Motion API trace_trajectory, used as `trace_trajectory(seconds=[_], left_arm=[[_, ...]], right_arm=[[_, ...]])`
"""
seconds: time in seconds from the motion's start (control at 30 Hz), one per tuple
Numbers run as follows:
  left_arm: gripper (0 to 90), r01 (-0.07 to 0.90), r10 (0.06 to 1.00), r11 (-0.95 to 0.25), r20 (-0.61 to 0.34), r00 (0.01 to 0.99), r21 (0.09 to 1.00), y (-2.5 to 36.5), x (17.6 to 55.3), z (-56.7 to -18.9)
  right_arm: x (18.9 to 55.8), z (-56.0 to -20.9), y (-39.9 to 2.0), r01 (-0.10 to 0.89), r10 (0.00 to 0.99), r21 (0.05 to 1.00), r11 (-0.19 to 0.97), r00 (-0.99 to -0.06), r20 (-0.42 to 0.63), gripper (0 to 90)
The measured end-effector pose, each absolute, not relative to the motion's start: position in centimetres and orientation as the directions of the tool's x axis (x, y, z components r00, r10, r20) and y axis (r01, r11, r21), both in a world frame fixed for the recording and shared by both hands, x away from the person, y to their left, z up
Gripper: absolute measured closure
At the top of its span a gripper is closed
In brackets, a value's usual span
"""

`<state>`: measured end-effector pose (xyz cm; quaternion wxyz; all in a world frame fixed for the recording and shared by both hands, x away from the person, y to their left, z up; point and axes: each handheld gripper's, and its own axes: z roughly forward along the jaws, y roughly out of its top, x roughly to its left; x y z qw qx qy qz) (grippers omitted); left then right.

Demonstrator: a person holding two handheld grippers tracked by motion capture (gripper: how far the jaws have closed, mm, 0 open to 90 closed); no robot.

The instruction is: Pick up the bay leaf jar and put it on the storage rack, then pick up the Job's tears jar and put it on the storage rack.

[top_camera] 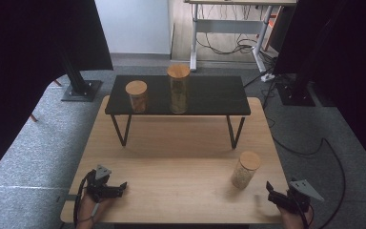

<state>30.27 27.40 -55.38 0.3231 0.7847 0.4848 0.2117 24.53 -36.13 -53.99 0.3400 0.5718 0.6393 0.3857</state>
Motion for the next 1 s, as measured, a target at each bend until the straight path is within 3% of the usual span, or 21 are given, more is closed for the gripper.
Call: trace_trajectory(seconds=[0.57, 1.0], left_arm=[[1.5, 0.624, 0.898, -0.322, 0.019, 0.44, 0.712, 27.4, 30.3, -55.4], [1.5, 0.624, 0.898, -0.321, 0.019, 0.44, 0.712, 27.4, 30.3, -55.4]], right_arm=[[24.4, -55.1, -36.1, 0.5, 0.992, 0.865, 0.035, -0.121, 0.03, 2.1], [24.5, -54.7, -34.9, 0.488, 0.983, 0.87, 0.065, -0.18, 0.028, 2.2]])
